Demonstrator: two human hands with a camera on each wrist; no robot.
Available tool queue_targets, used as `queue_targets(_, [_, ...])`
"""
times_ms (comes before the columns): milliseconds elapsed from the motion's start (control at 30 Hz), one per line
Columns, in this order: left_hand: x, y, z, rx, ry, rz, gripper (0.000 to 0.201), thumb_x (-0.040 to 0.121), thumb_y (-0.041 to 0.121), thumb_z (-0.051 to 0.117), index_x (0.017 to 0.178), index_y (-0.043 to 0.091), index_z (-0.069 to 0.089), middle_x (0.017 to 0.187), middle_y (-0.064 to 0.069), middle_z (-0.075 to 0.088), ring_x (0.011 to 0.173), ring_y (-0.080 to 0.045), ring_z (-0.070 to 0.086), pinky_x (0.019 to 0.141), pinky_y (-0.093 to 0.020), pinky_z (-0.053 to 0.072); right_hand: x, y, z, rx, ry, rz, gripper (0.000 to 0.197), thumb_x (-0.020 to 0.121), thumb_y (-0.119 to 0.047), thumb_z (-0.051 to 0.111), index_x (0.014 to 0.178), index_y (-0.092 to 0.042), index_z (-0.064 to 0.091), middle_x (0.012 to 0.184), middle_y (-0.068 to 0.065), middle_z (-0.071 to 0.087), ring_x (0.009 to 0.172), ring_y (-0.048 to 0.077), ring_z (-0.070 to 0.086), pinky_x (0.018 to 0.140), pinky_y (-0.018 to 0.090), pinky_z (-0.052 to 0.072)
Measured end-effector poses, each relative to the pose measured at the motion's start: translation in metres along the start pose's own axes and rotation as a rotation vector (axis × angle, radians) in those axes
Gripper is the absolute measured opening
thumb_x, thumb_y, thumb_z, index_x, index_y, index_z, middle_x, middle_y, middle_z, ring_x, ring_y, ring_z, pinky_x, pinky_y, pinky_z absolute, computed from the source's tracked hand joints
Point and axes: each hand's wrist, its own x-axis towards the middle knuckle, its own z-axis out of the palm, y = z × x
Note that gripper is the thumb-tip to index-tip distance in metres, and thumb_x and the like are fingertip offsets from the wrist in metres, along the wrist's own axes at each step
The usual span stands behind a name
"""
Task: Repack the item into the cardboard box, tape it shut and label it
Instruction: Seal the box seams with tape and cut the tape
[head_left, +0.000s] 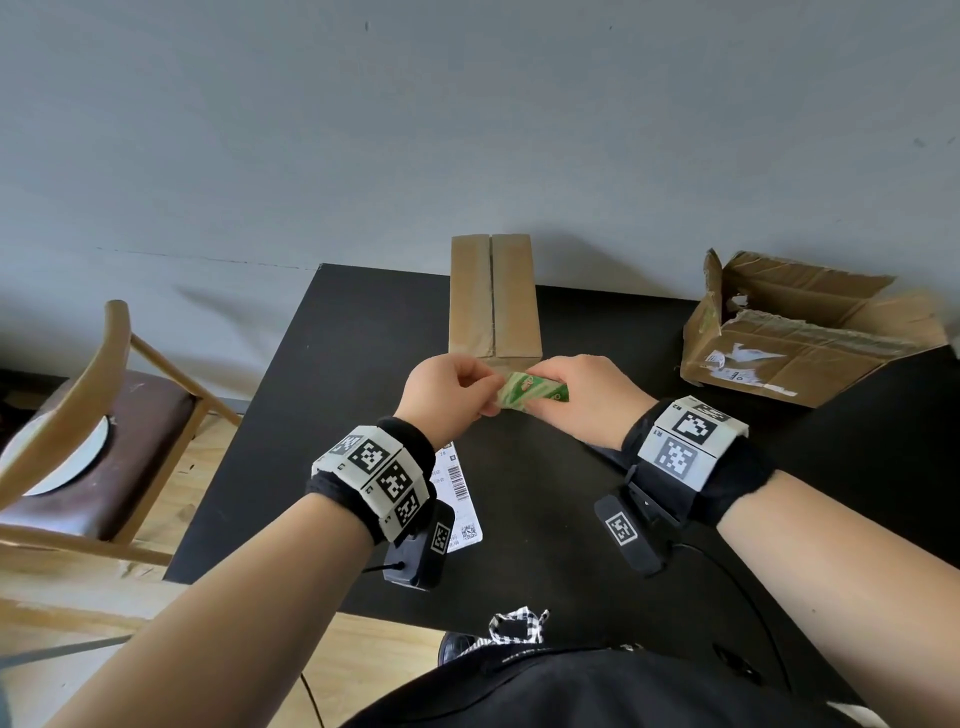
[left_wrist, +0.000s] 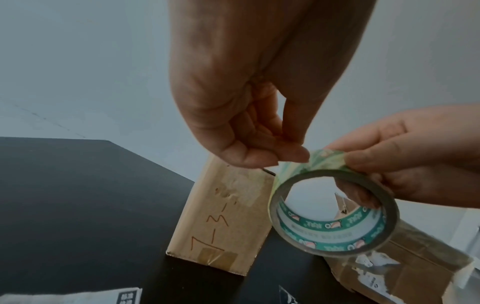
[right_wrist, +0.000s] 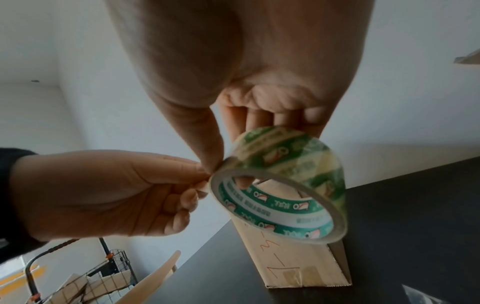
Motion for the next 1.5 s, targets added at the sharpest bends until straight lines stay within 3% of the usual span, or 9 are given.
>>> queue_targets(200, [0.001, 0.001, -0.010, 0.153, 0.034, 0.105, 0.013, 0.090, 0.019, 0.061, 0.082, 0.010, 0.066, 0.070, -0.001, 0.068, 0.060, -0.005, 0.064, 0.074, -0.028, 0.056, 0.006, 0.005, 0.003, -0.091, -0.036, 0.066, 0.044, 0.090, -0.044, 0.053, 0.127, -0.020, 0.055, 0.117, 0.001, 0.062, 0.102, 0.018, 0.059, 0.086, 0.029, 0.047])
queue_targets(367, [0.006, 0.004, -0.022, 0.123, 0.063, 0.071, 0.015, 0.089, 0.020, 0.062, 0.082, 0.008, 0.067, 0.066, 0.002, 0.065, 0.057, -0.003, 0.061, 0.075, -0.032, 0.057, 0.013, 0.007, -0.004, -0.112, 0.025, 0.128, 0.049, 0.079, -0.063, 0.056, 0.084, -0.015, 0.065, 0.076, -0.002, 0.061, 0.073, 0.015, 0.059, 0.066, 0.031, 0.047])
queue_targets(433, [0.009, 0.003, -0.027, 0.094, 0.080, 0.030, 0.015, 0.089, 0.020, 0.061, 0.083, 0.007, 0.067, 0.065, 0.001, 0.064, 0.059, -0.007, 0.061, 0.079, -0.035, 0.057, 0.015, 0.008, -0.006, 0.036, 0.035, 0.119, 0.042, 0.079, -0.056, 0.062, 0.079, -0.014, 0.066, 0.074, -0.003, 0.063, 0.071, 0.012, 0.059, 0.063, 0.027, 0.046])
queue_targets(567, [0.011, -0.005, -0.036, 0.063, 0.078, -0.036, 0.016, 0.090, 0.020, 0.061, 0.080, 0.008, 0.066, 0.063, 0.001, 0.062, 0.060, -0.010, 0.057, 0.079, -0.034, 0.056, 0.015, 0.010, -0.009, 0.343, 0.016, 0.119, 0.017, 0.084, -0.030, 0.065, 0.081, -0.015, 0.070, 0.087, 0.003, 0.070, 0.085, 0.016, 0.065, 0.086, 0.040, 0.053])
queue_targets(733, [0.015, -0.016, -0.037, -0.003, 0.088, -0.118, 0.018, 0.090, 0.020, 0.060, 0.077, 0.009, 0.064, 0.064, 0.000, 0.061, 0.060, -0.010, 0.056, 0.071, -0.026, 0.054, 0.022, 0.011, -0.011, 0.073, 0.096, 0.122, 0.030, 0.077, -0.046, 0.069, 0.079, -0.017, 0.068, 0.079, -0.002, 0.067, 0.077, 0.014, 0.063, 0.067, 0.028, 0.051])
queue_targets(833, [0.018, -0.016, -0.038, -0.078, 0.085, -0.171, 0.018, 0.090, 0.020, 0.061, 0.080, 0.006, 0.064, 0.065, -0.001, 0.060, 0.059, -0.009, 0.055, 0.065, -0.020, 0.053, 0.023, 0.018, -0.015, -0.118, 0.115, 0.178, 0.042, 0.074, -0.060, 0.064, 0.073, -0.018, 0.062, 0.074, -0.002, 0.063, 0.073, 0.014, 0.060, 0.066, 0.030, 0.051])
queue_targets(1000, [0.026, -0.019, -0.041, -0.121, 0.090, -0.227, 0.018, 0.091, 0.018, 0.060, 0.076, 0.008, 0.061, 0.064, -0.002, 0.056, 0.055, -0.008, 0.052, 0.058, -0.017, 0.050, 0.029, 0.025, -0.022, -0.058, 0.128, 0.162, 0.050, 0.078, -0.060, 0.059, 0.070, -0.011, 0.064, 0.070, 0.002, 0.061, 0.067, 0.014, 0.057, 0.056, 0.026, 0.041])
queue_targets(1167, [0.031, -0.024, -0.034, -0.115, 0.089, -0.258, 0.020, 0.091, 0.019, 0.061, 0.073, 0.010, 0.061, 0.063, -0.001, 0.058, 0.056, -0.008, 0.053, 0.060, -0.020, 0.050, 0.031, 0.027, -0.023, -0.169, 0.193, 0.187, 0.036, 0.082, -0.051, 0.059, 0.068, -0.019, 0.063, 0.075, 0.000, 0.063, 0.077, 0.020, 0.059, 0.065, 0.029, 0.046])
queue_targets(1500, [0.043, -0.021, -0.036, -0.160, 0.111, -0.288, 0.022, 0.091, 0.019, 0.060, 0.070, 0.011, 0.059, 0.063, -0.002, 0.057, 0.056, -0.010, 0.052, 0.062, -0.023, 0.049, 0.045, 0.021, -0.027, -0.397, 0.236, 0.174, 0.042, 0.084, -0.057, 0.052, 0.079, -0.017, 0.063, 0.081, 0.001, 0.062, 0.078, 0.020, 0.058, 0.060, 0.025, 0.038])
